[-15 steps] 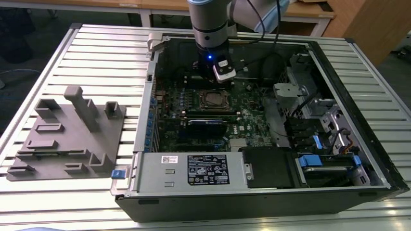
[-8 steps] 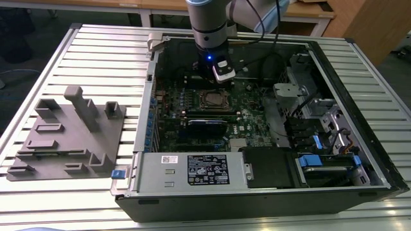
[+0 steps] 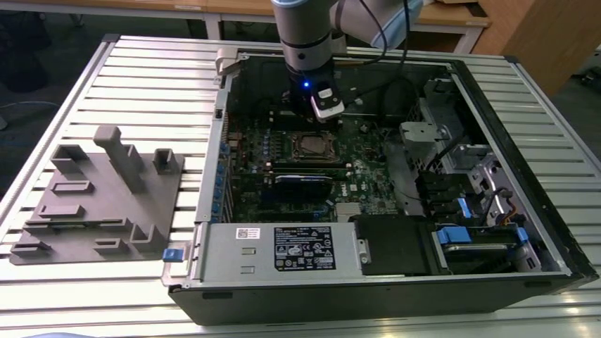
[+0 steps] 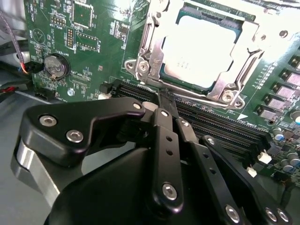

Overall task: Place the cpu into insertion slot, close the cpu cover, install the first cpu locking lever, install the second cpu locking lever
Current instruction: 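Install the first cpu locking lever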

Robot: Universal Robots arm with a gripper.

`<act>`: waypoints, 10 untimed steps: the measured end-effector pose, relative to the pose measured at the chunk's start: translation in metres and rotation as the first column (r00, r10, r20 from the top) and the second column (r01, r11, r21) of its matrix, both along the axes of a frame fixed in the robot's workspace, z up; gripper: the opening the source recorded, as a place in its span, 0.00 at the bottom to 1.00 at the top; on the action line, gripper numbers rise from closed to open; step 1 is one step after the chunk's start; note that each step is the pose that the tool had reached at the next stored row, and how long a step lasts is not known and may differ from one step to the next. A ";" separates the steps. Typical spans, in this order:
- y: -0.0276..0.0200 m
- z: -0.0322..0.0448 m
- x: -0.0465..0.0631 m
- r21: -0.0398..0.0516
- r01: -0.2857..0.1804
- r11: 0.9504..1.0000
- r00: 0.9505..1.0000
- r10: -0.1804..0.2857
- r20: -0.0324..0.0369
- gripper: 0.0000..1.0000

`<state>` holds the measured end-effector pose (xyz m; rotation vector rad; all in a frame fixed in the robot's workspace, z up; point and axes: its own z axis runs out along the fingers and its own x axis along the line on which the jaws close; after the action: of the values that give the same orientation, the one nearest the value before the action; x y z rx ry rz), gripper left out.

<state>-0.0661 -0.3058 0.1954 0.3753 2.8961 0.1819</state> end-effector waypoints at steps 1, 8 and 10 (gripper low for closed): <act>0.0000 0.0000 0.000 -0.006 0.000 1.000 1.000 0.000 0.001 0.10; 0.0000 -0.0004 0.000 -0.022 0.004 1.000 1.000 -0.004 0.008 0.10; 0.0000 -0.0008 0.000 -0.022 0.005 1.000 1.000 -0.005 0.009 0.10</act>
<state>-0.0665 -0.3058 0.1946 0.3765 2.8852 0.1505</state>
